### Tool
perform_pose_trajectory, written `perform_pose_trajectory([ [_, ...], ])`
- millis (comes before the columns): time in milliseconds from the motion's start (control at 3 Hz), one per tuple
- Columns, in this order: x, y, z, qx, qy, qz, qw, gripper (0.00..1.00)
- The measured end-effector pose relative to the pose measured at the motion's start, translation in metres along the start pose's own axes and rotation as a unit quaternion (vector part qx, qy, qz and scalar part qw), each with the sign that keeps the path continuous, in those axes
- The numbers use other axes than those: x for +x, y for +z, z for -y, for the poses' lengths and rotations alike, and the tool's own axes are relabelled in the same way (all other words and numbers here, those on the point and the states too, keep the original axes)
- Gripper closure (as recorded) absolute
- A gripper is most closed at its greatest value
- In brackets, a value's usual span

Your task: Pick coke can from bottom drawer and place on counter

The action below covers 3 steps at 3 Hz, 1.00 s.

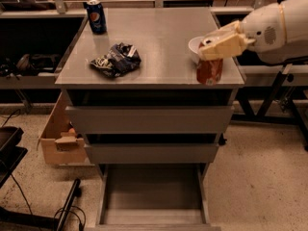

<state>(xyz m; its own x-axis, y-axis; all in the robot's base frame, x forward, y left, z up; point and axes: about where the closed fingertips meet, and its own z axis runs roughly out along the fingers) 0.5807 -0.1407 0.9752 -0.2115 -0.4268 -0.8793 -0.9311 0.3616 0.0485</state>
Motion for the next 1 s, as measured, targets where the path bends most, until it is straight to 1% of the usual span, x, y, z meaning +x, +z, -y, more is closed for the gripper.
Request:
perform_pose_trajectory([
  [333, -0.047, -0.004, 0.042, 0.032, 0.007, 0.032, 0.9990, 1.00],
  [667, -0.087, 0.023, 0.104, 0.067, 0.033, 0.048, 0.9961, 1.00],
  [1000, -0.096, 0.014, 0.102, 0.071, 0.023, 0.055, 0.9957, 1.00],
])
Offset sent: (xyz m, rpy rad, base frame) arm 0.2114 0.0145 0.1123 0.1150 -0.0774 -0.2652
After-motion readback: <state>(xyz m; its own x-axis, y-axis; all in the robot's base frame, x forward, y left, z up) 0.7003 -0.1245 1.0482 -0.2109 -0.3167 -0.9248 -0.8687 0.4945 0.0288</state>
